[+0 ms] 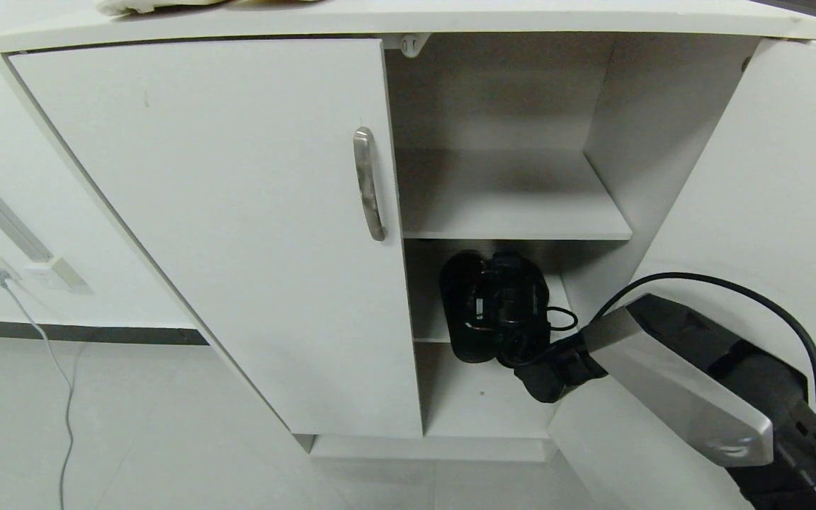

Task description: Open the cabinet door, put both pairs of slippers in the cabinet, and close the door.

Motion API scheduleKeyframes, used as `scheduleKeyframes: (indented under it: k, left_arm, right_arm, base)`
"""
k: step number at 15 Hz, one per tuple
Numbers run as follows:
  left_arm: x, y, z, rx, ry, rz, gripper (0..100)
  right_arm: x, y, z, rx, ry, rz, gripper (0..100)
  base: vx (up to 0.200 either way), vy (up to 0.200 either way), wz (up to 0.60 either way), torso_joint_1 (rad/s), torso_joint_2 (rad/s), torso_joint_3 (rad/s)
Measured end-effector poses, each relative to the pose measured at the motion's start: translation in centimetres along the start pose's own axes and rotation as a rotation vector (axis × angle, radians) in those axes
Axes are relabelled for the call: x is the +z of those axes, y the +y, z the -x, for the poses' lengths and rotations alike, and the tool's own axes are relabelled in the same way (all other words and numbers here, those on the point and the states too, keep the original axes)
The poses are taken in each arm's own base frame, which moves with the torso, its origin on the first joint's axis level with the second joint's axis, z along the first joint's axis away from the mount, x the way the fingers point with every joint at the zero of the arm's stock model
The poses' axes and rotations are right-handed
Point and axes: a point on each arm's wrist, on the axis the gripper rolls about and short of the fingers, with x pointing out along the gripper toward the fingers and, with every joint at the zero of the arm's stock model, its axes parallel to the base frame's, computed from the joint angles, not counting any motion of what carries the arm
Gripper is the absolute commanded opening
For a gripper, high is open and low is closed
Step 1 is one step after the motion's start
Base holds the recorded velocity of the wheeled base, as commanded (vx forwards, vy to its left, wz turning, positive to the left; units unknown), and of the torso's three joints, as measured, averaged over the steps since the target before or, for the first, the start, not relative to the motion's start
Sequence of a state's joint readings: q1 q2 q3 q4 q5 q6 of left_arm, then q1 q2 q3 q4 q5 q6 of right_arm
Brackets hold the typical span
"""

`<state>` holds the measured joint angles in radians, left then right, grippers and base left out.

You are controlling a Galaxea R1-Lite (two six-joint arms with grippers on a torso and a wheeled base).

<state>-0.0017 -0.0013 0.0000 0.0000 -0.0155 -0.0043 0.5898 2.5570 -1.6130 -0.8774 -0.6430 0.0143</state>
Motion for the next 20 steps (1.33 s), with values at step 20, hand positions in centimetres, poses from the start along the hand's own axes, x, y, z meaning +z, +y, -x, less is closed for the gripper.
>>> scheduleKeyframes:
  k: [20]
  left_arm:
    - [0.0,0.0,0.0,-0.001,0.0,-0.001,0]
  right_arm:
    - [3.0,-3.0,15.6,0.176,0.02,0.034,100]
  base:
    - [0.0,0.0,0.0,0.0,0.0,0.0]
